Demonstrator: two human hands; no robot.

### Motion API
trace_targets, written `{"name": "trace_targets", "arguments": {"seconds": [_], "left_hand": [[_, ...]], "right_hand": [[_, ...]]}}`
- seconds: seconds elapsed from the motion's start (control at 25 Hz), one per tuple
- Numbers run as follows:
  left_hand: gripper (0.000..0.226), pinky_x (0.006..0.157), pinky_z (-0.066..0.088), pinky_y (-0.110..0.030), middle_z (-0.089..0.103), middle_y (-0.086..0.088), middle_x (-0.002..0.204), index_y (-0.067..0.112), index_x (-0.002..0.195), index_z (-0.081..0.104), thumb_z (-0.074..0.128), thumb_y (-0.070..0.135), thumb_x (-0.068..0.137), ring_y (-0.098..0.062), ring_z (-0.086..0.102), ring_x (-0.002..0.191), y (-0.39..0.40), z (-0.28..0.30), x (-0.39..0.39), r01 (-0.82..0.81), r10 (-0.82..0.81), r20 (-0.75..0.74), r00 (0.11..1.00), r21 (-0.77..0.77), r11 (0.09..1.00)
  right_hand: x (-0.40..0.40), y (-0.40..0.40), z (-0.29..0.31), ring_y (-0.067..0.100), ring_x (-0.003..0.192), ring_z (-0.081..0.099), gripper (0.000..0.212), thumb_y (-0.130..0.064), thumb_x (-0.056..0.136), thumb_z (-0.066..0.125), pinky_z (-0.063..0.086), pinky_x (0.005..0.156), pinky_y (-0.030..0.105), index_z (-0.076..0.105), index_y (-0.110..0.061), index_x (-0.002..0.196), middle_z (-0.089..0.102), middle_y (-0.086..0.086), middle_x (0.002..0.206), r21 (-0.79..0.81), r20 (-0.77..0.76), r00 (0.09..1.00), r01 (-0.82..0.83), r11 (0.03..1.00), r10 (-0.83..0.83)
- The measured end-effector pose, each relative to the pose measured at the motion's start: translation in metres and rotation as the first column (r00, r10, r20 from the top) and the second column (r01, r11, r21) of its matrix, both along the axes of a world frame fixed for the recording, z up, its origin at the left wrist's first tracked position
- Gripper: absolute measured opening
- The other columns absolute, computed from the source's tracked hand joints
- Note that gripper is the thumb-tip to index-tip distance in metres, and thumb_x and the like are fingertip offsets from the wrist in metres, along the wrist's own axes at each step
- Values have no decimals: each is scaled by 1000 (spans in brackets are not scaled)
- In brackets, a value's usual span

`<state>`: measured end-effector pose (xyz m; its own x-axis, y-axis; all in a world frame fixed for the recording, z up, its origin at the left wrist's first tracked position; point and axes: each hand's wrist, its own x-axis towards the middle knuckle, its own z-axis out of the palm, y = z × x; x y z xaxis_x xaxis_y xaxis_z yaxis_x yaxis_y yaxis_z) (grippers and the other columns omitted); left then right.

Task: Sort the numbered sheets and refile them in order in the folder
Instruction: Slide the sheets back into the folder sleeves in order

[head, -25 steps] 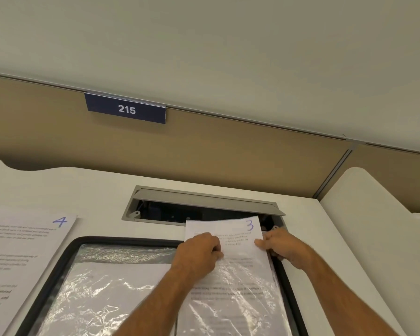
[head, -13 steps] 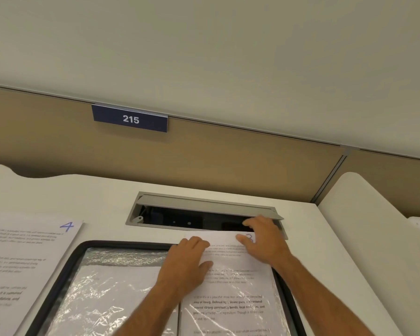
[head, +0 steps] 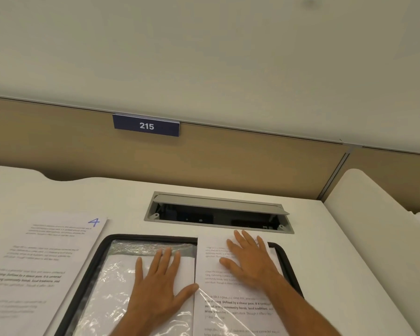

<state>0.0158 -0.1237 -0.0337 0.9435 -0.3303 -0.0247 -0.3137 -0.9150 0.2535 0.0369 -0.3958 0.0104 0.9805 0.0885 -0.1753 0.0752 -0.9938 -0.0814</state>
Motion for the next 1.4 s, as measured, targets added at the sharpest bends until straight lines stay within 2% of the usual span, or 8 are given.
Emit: {"name": "trace_targets", "arguments": {"seconds": [0.12,0.24,0.32,0.6,0.88,1.16,1.28,1.4], "left_hand": [[88,113,7,-49,54,-5,146,20,142,56,34,85,86,-27,54,132,4,-6,-6,5,-7,39,999,48,999],[86,112,10,-49,53,-5,147,21,142,55,35,84,87,-26,53,133,4,-7,-6,9,-13,79,997,47,999],[85,110,15,-51,53,-4,147,21,142,55,35,83,87,-26,53,133,5,-9,-6,4,-10,126,992,47,999],[85,109,18,-53,51,-4,148,20,143,53,35,82,88,-26,50,135,6,-12,-6,2,-10,169,985,48,999],[85,111,13,-53,48,-5,151,21,147,49,35,82,89,-26,46,138,6,-18,-5,-2,-6,213,977,40,999],[85,109,18,-54,50,-5,150,20,145,51,36,82,88,-27,48,137,6,-22,-3,-3,-6,269,963,34,999],[85,109,18,-55,49,-5,150,20,145,51,36,82,88,-26,48,137,6,-22,-3,-2,-7,275,961,35,999],[85,109,18,-55,49,-6,150,20,145,51,37,82,88,-27,48,137,6,-23,-2,-2,-8,286,958,36,999]], "right_hand": [[-6,3,12,17,153,14,100,-91,72,8,6,124,43,44,-36,147,20,-11,165,100,-50,998,39,994,-34],[-4,5,20,17,138,40,52,-66,90,54,28,117,35,59,-31,128,47,-9,148,155,-97,991,104,982,-89],[-3,6,23,14,128,46,39,-56,89,63,34,112,33,60,-31,118,53,-9,139,150,-63,994,103,983,-94],[-7,13,25,18,143,27,62,-63,86,60,17,121,44,51,-34,140,31,-8,156,26,-13,999,34,999,-34],[-7,19,27,14,127,42,27,-49,91,64,27,116,38,69,-29,107,52,-8,137,66,-12,999,41,997,-41],[-16,16,25,14,116,53,16,-47,95,58,37,110,32,57,-32,92,63,-8,125,102,-51,998,47,994,-42],[-15,16,24,11,101,55,15,-46,95,60,43,102,29,60,-31,94,62,-11,102,150,-73,995,80,986,-70],[-11,15,28,10,98,55,13,-41,94,64,43,101,26,66,-29,97,59,-13,99,214,-68,994,101,972,-89]]}}
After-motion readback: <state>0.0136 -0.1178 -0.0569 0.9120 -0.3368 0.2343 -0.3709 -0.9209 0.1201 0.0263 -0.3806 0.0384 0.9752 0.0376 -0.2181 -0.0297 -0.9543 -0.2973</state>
